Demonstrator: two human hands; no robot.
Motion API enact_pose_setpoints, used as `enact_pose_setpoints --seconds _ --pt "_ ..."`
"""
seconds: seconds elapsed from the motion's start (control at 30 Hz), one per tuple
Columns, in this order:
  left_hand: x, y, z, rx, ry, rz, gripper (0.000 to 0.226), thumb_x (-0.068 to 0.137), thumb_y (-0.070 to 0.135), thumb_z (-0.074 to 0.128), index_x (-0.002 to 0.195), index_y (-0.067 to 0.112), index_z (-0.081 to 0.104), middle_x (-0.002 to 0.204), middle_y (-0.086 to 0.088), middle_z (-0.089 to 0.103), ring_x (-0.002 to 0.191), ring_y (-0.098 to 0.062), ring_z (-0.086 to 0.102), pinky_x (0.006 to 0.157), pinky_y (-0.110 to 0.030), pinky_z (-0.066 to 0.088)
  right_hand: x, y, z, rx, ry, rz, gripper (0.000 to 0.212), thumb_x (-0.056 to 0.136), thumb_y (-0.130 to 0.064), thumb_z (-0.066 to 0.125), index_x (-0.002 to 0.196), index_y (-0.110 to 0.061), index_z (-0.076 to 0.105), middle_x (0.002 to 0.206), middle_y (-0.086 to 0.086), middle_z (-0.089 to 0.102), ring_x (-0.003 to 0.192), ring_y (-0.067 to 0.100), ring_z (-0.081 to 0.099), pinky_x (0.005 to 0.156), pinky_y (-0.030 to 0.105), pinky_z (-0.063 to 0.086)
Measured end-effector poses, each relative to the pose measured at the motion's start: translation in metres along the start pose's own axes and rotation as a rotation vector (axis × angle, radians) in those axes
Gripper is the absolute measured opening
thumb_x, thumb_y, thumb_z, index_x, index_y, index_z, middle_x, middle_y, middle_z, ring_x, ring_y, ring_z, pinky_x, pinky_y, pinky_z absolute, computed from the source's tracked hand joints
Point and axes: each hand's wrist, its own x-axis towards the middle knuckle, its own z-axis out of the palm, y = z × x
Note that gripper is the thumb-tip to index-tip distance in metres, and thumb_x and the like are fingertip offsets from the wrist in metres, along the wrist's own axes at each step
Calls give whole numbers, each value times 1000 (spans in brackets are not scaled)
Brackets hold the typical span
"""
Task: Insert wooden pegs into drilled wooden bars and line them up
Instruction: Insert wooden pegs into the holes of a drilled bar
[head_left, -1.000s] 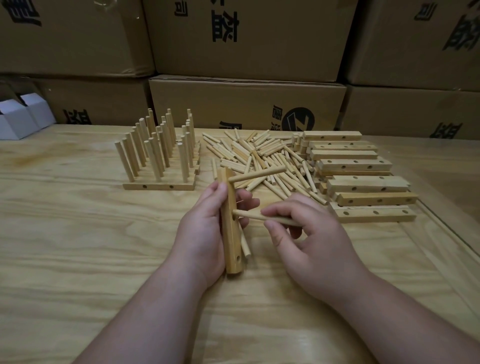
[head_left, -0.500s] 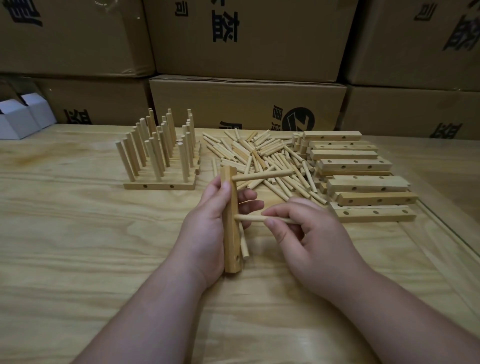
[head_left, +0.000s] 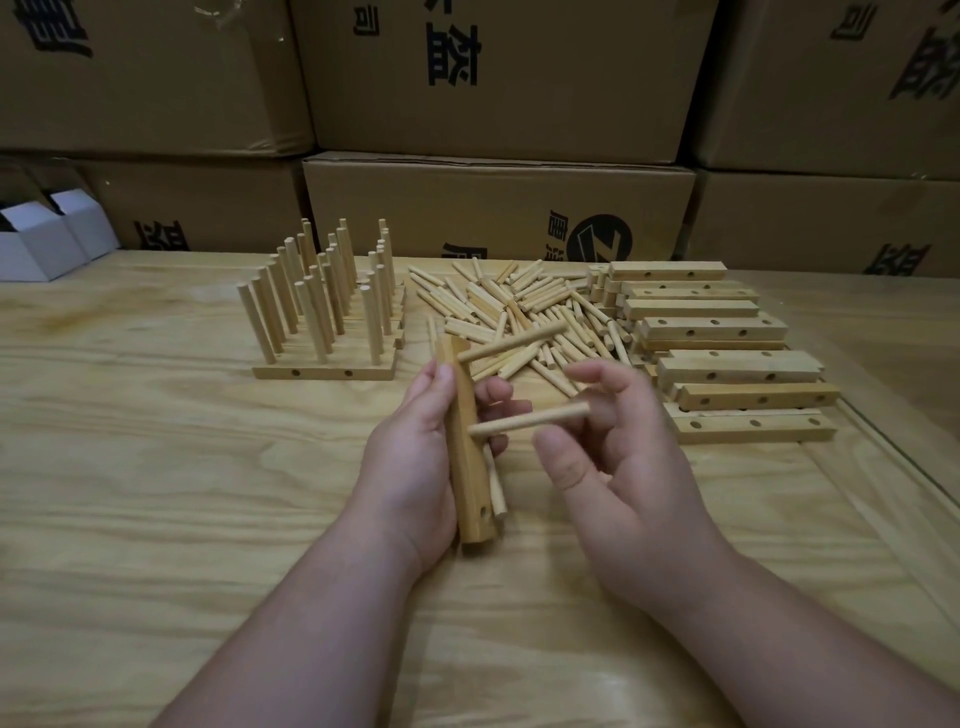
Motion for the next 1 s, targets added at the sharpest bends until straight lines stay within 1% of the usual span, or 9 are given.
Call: enact_pose_setpoints --seconds 0.07,0.13,0.23,0.4,0.57,0.67,0.77,0.87,1.0 --pt "1 4 -2 -63 67 -25 36 108 38 38 128 14 56 89 -5 75 85 -25 76 75 -41 54 -1 1 -2 -20 28 -7 26 94 -36 54 119 -36 47 84 -6 59 67 8 55 61 18 44" --pt "3 6 -4 -123 96 -42 36 109 39 35 123 18 60 97 -6 77 88 -26 77 69 -37 52 1 4 -5 -156 -30 17 24 95 -25 52 113 -40 55 88 -11 58 72 10 57 64 16 44" --pt "2 8 -3 -200 111 -67 35 109 41 32 121 23 61 100 -6 78 86 -25 77 73 -39 50 2 7 -2 -344 -240 -24 42 92 -6 54 116 -39 64 105 -17 54 85 8 59 70 13 43" --pt "-1 8 2 -234 97 -108 35 109 42 33 118 23 60 99 -5 77 88 -26 77 79 -41 50 1 7 0 -490 -326 -112 30 90 -20 65 113 -40 67 111 -18 50 87 -10 51 73 28 52" --pt "-4 8 8 -256 79 -148 34 109 41 33 117 22 59 97 -7 77 89 -27 77 87 -46 56 3 5 1 -541 -308 -125 32 87 -22 66 112 -42 63 104 -16 48 91 8 58 70 40 54" --pt "-4 10 8 -255 85 -150 34 109 42 34 121 22 59 96 -7 78 91 -28 77 69 -46 62 4 5 -1 -461 -199 -128 24 92 -19 63 108 -37 63 100 -19 52 89 2 58 72 33 52" --pt "-3 10 6 -242 133 -124 34 109 41 34 119 20 59 96 -9 77 92 -30 77 82 -53 60 4 1 -4 -307 21 -122 8 97 -26 57 102 -30 60 90 -18 59 80 5 59 68 18 44" --pt "-2 10 5 -231 190 -81 36 110 40 36 118 15 59 92 -11 76 87 -31 77 85 -56 59 0 -4 -4 -35 121 -63 8 95 -28 56 99 -23 61 82 -5 65 71 16 62 63 27 51" --pt "0 7 4 -214 209 -57 46 109 41 39 142 10 47 87 -10 72 80 -30 77 81 -52 61 -3 -10 0 79 72 10 8 88 -13 63 92 -18 67 78 0 71 65 14 65 60 29 55"
